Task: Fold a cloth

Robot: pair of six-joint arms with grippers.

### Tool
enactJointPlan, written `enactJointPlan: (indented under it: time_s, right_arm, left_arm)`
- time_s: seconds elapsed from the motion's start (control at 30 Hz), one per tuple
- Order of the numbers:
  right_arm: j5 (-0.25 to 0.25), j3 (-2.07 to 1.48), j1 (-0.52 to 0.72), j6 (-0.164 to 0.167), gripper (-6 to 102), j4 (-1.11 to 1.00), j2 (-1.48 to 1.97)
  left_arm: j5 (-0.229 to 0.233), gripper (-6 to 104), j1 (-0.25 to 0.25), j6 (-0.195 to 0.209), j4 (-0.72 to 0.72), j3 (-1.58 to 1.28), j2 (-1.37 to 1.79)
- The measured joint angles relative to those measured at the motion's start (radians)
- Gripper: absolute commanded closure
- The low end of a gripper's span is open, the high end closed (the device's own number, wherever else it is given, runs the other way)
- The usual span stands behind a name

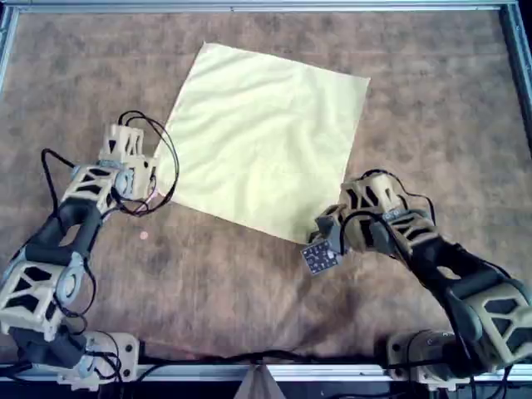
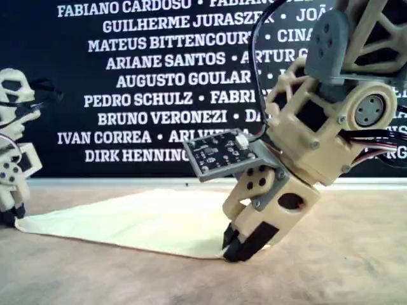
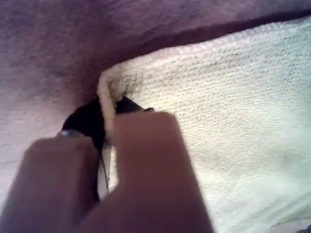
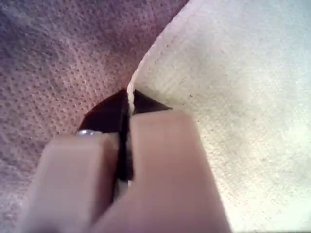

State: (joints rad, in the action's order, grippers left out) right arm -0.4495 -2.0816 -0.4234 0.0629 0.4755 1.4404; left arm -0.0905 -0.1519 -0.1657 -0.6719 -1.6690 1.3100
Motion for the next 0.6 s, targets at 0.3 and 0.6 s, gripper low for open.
enactJointPlan:
  time_s: [0.3, 0.6]
  right_arm:
    - [0.005, 0.000, 0.198, 0.000, 96, -0.002, 0.000]
    - [0.005, 0.000, 0.201, 0.000, 96, -0.002, 0.000]
  left_arm:
    - [-0.012, 99, -0.012, 0.002, -0.025, -0.227, 0.250]
    - [-0.014, 99, -0.012, 0.002, -0.025, -0.434, 0.474]
